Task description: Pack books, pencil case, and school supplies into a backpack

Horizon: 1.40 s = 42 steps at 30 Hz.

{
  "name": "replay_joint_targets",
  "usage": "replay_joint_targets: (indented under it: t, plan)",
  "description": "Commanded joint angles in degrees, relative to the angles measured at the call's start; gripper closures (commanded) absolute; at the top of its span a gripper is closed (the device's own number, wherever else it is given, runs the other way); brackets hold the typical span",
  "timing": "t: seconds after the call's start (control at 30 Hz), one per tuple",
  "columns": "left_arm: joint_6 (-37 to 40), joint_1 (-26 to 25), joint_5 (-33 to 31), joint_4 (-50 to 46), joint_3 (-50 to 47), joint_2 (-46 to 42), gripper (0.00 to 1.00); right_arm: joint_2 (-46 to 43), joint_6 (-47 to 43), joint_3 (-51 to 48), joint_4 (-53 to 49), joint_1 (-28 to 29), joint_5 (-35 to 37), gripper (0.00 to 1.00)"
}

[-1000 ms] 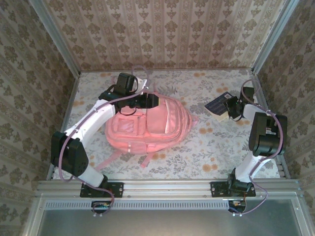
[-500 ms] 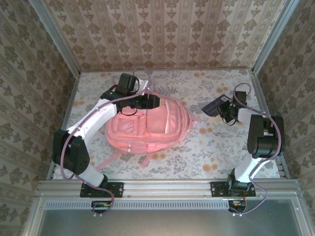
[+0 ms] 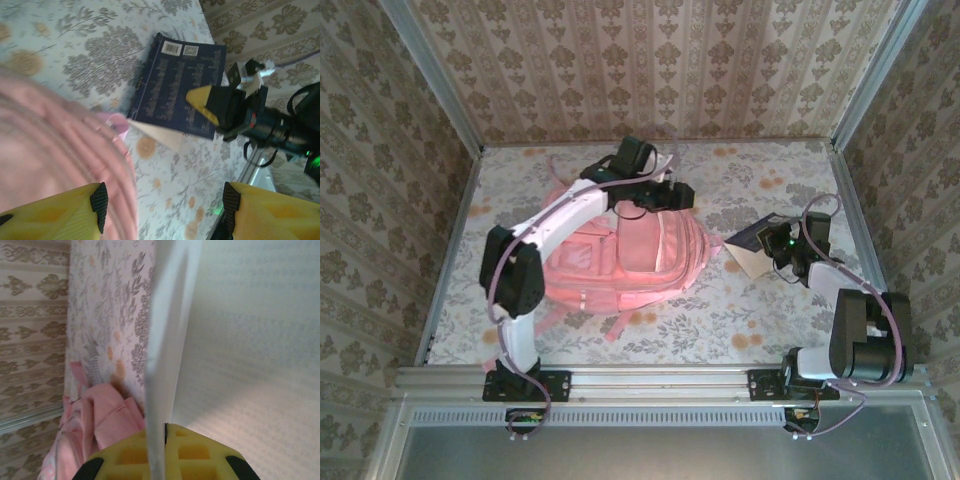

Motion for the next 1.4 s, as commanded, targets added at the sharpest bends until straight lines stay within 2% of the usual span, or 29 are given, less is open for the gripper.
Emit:
replay_joint_targets:
  t: [0.0, 0.27, 0.5, 0.9, 1.03, 1.37]
  plan:
    - [-4.2, -1.0, 3.8, -1.0, 5.8, 5.6, 0.34, -3.0, 3.2, -2.6, 7.8, -0.1, -4.0, 1.00]
    - [-9.4, -2.8, 7.1, -2.2, 16.3, 17.9, 0.33, -11.8, 3.8, -5.9, 9.5, -0.1, -5.2, 1.00]
    - [-13.6, -3.7, 10.4, 0.3, 18.6, 22.6, 0.32, -18.4, 3.3, -6.0, 7.2, -0.1, -4.5, 1.00]
    - [-28.0, -5.4, 15.6, 16.6, 13.6, 25.4, 0.34, -13.9, 6.1, -9.3, 14.8, 0.9, -4.8, 1.00]
    - [-29.3, -5.8, 15.9, 18.2, 12.7, 26.4, 0.33, -10.6, 8.0, -11.2, 20.2, 1.2, -5.0, 1.00]
    - [-31.2, -6.5, 16.1, 22.2, 8.4, 28.0, 0.35, -8.6, 8.7, -11.5, 22.8, 1.3, -4.8, 1.00]
